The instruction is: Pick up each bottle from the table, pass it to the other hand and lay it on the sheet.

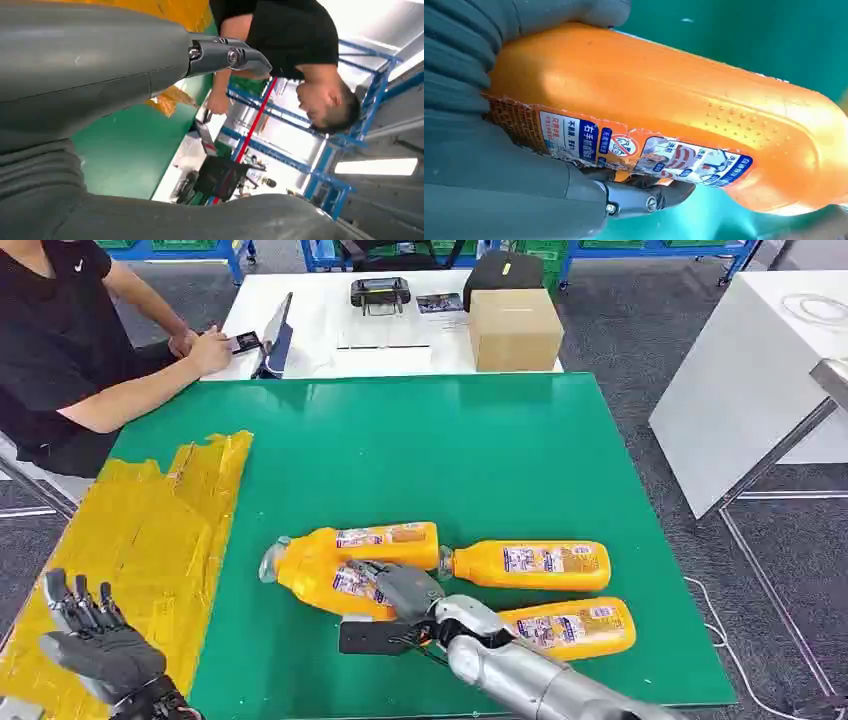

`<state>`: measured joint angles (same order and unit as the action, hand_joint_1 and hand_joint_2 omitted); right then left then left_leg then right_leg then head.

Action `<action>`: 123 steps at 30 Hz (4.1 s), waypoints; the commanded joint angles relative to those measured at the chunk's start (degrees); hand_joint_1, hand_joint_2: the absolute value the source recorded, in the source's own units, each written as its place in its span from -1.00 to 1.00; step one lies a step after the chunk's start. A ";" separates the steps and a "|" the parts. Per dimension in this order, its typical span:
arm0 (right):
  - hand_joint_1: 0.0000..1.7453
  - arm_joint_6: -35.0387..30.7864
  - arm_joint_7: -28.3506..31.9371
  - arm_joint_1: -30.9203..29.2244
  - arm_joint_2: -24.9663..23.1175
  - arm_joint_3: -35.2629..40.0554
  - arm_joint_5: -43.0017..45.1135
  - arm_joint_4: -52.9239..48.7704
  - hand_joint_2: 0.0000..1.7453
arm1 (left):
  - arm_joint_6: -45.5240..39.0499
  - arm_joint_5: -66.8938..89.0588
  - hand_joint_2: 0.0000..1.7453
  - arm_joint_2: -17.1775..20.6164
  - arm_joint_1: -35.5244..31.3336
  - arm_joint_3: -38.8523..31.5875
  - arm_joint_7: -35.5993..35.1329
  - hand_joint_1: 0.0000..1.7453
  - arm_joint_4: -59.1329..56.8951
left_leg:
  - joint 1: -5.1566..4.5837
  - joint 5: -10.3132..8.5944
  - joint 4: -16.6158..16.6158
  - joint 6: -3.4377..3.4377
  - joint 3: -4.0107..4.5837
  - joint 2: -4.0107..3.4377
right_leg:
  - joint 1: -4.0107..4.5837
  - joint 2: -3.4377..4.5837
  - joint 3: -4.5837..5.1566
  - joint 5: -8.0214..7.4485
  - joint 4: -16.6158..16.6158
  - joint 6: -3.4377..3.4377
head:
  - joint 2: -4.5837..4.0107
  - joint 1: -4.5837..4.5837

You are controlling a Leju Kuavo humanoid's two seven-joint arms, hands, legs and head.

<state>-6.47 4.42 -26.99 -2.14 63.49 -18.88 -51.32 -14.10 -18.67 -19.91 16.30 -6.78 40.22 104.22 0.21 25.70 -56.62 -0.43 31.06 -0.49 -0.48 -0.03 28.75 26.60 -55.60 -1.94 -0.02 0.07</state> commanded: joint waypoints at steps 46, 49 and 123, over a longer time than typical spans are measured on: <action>1.00 10.49 6.76 4.82 -9.52 -0.71 -7.36 -2.51 1.00 | 47.80 3.34 1.00 -0.04 -1.27 0.32 -6.60 -1.00 -19.78 | -0.03 -0.09 0.07 0.09 0.84 0.19 | -0.05 0.00 0.67 -0.04 0.09 0.05 | 0.00 0.02; 1.00 10.59 6.96 4.10 -9.66 -0.05 -7.20 -2.02 1.00 | 48.42 5.94 1.00 0.00 -1.41 0.10 -5.54 1.00 -20.36 | -0.03 -0.10 0.08 0.08 0.86 0.24 | -0.05 -0.04 0.69 -0.03 0.10 0.05 | 0.00 0.02; -1.00 28.20 -2.42 -27.15 -5.35 -1.59 1.12 19.02 1.00 | -15.96 92.03 1.00 24.59 -21.43 10.34 -14.93 1.00 -56.45 | 0.00 -0.36 -0.04 0.06 1.13 0.40 | -0.03 -0.22 0.86 -0.15 0.01 -0.05 | 0.00 0.04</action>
<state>15.74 4.04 -45.75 -6.03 50.67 -17.64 -45.50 -39.91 81.39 -6.20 2.55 -6.62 24.68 71.88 0.11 25.36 -56.69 -0.41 32.29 -0.11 -0.61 -0.25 29.74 26.49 -55.68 -2.08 -0.02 0.11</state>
